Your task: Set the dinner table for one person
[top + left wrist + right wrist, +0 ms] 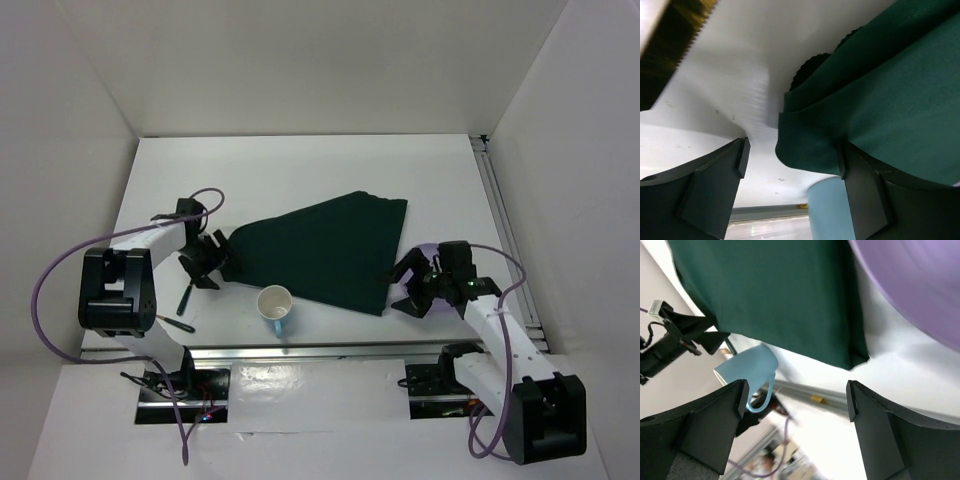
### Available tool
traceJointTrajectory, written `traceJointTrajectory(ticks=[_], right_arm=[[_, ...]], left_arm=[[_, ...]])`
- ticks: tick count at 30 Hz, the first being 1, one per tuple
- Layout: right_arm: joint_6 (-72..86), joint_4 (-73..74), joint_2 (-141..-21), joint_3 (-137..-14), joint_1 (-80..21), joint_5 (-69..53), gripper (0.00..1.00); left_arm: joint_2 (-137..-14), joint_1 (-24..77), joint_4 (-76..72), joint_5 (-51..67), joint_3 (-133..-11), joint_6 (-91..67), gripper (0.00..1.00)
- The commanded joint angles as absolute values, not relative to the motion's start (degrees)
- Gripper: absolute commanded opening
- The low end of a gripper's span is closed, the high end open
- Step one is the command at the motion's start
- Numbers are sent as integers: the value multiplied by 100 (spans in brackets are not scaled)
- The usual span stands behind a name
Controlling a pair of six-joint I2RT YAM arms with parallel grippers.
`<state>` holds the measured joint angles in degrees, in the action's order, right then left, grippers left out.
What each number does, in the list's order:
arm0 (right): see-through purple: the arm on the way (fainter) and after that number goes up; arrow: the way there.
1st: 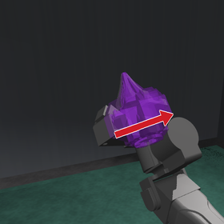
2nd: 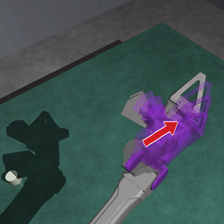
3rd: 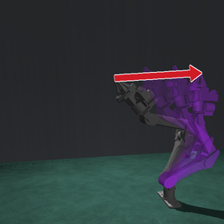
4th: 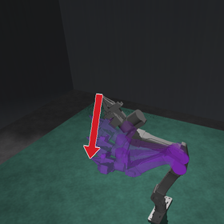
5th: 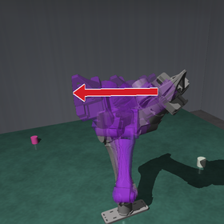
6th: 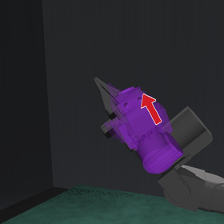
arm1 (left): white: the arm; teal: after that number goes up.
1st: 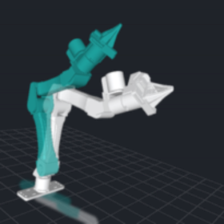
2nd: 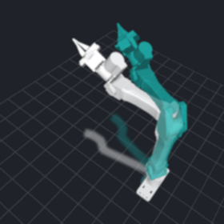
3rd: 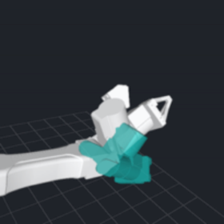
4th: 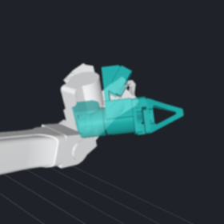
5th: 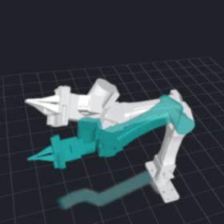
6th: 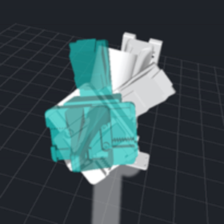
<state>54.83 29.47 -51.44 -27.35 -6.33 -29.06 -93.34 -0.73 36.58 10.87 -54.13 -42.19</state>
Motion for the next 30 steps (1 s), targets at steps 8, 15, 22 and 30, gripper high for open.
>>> traceJointTrajectory(ticks=[8,15,22,30], right_arm=[[6986,2155,-5405,-2005,-1168,-2866,92],[7584,1083,-6045,-1601,-1686,-2470,90],[8227,325,-6793,-1748,-2522,-1409,64],[7060,499,-7504,-3729,-2085,-571,0]], left_arm=[[-9869,-114,3059,1450,-5668,-4438,70],[-9870,-114,3067,1450,-5835,-4386,20],[-9817,-114,3366,1389,-6108,-4280,0],[-9966,-114,4103,1195,-7607,-3938,0]])
